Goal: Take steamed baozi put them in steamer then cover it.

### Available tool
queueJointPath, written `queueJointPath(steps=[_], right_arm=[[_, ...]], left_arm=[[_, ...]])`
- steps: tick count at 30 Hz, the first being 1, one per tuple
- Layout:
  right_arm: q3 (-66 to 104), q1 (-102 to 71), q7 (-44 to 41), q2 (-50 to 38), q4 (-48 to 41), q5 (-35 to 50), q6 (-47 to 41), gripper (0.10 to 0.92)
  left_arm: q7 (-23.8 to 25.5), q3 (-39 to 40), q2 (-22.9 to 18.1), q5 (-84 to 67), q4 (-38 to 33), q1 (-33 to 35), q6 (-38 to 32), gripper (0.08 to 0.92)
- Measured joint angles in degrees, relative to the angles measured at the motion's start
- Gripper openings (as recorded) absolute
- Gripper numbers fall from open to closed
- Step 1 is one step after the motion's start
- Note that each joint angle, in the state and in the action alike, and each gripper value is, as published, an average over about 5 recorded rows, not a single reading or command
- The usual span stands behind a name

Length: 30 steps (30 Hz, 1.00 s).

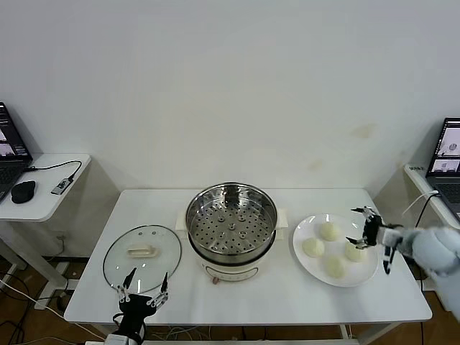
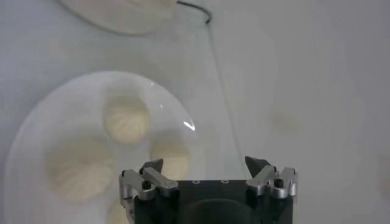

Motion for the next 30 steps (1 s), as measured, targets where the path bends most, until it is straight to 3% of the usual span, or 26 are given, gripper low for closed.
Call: queueJointPath(steps=[12, 30], right_arm=[[-19.1, 19.7, -9.6, 6.5, -16.8, -0.8, 5.6, 0.823], [-25.6, 26.6, -10.8, 18.3, -34.0, -5.4, 8.6, 0.823]], left_arm=[[-0.5, -1.5, 0.4, 0.6, 0.1, -0.3, 0.2, 0.823], [-0.7, -2.7, 0.7, 1.1, 0.3, -0.3, 0.0, 0.823]])
